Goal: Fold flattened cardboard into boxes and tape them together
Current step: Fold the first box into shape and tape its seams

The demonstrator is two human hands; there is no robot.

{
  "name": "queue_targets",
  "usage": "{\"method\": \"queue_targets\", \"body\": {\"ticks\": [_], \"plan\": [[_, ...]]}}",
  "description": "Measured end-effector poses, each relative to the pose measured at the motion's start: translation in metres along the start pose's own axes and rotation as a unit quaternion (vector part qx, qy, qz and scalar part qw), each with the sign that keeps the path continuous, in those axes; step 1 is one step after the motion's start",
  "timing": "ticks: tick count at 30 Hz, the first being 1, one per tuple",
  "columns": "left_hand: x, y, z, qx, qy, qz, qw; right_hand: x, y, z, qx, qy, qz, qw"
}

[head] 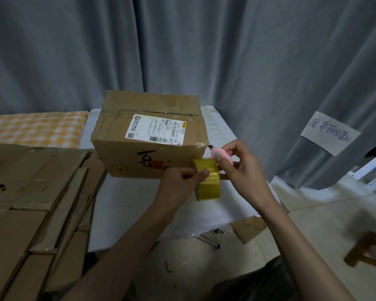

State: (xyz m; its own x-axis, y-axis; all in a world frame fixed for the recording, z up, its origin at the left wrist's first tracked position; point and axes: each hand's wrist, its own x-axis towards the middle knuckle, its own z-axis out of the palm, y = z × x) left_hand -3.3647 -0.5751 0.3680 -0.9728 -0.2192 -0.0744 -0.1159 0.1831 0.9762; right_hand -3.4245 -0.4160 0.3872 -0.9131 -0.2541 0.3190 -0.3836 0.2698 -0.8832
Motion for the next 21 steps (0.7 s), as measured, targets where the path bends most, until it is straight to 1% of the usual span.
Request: {"method": "queue_targets", "body": {"ticks": [1,3,5,6,11,21], "plan": [[-0.001,0.0,0.0,-0.018,-0.006,-0.013,1.0,0.001,-0.001,-0.002,-0.025,0.008,-0.024,0.999],[-0.003,0.002,-0.003,-0.042,-0.017,-0.03,0.999,0.003,-0.005,-0.007,-0.091,0.023,-0.104,0.99],[-0.005,0.005,-0.006,-0.054,-0.028,-0.039,0.997,0.005,-0.008,-0.013,-0.158,0.013,-0.184,0.97],[-0.006,0.007,-0.008,-0.054,-0.033,-0.038,0.997,0.005,-0.009,-0.014,-0.181,0.001,-0.206,0.962],[-0.009,0.013,-0.011,-0.055,-0.045,-0.033,0.997,0.009,-0.012,-0.015,-0.22,-0.038,-0.213,0.951],[-0.008,0.017,-0.013,-0.051,-0.058,-0.037,0.996,0.012,-0.019,-0.013,-0.252,-0.063,-0.214,0.942]]}}
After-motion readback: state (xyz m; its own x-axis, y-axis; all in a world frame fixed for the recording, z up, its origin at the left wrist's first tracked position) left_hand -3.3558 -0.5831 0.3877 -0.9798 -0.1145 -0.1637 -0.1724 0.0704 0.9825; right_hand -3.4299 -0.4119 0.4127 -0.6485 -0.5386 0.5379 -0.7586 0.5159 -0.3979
